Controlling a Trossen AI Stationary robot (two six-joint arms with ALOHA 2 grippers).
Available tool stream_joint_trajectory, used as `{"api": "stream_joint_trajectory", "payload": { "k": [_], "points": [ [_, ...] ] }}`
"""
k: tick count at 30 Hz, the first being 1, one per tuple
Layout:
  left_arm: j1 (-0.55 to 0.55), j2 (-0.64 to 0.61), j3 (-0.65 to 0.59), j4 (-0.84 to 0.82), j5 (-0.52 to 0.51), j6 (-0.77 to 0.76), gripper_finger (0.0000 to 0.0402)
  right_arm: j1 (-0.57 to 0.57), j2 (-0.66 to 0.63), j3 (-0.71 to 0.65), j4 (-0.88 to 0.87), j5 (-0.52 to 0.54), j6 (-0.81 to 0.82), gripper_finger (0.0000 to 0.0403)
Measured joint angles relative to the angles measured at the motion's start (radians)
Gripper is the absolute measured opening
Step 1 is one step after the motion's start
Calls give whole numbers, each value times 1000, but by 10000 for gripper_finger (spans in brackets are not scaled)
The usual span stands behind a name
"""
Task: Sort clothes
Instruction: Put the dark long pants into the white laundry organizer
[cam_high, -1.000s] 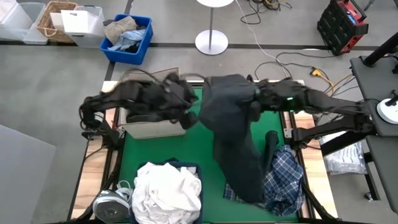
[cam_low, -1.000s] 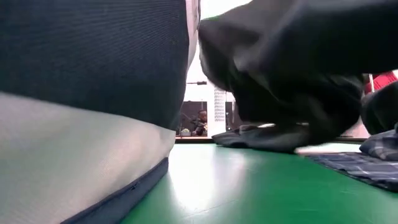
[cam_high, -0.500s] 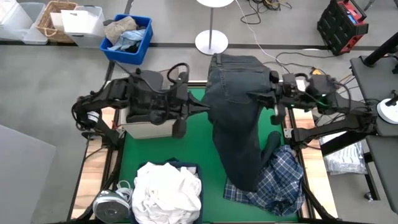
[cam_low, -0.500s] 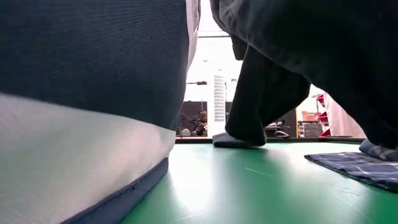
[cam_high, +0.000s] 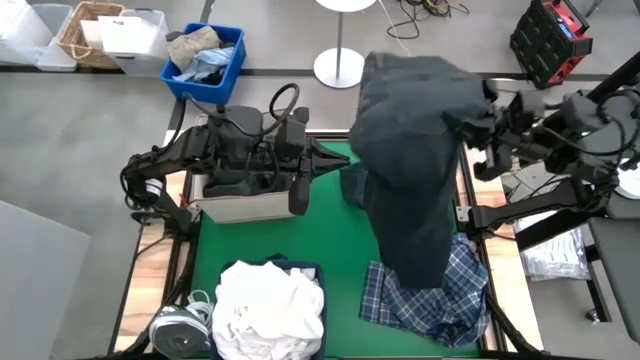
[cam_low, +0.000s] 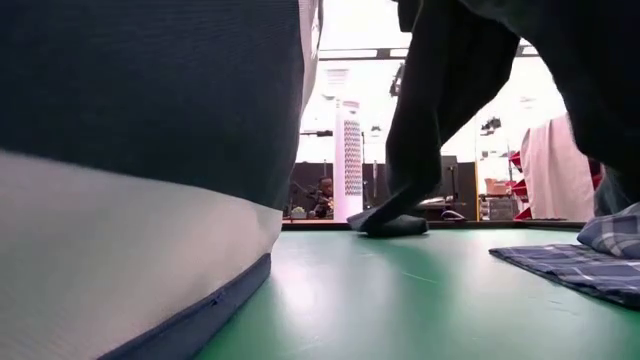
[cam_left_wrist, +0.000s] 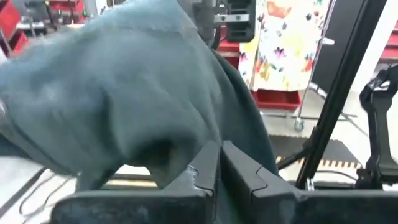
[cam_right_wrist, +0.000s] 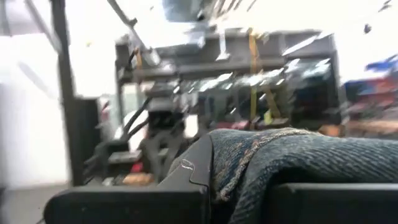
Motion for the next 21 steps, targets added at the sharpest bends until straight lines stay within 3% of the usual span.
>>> {"api": "stream_joint_trajectory", "payload": {
  "k": [10,21],
  "points": [
    [24,13,-1,69,1,51,15,0,30,98,-3,41,-118,9],
    [58,74,-1,113,-55,9,149,0,56,113,-10,26,-131,9]
  ]
}}
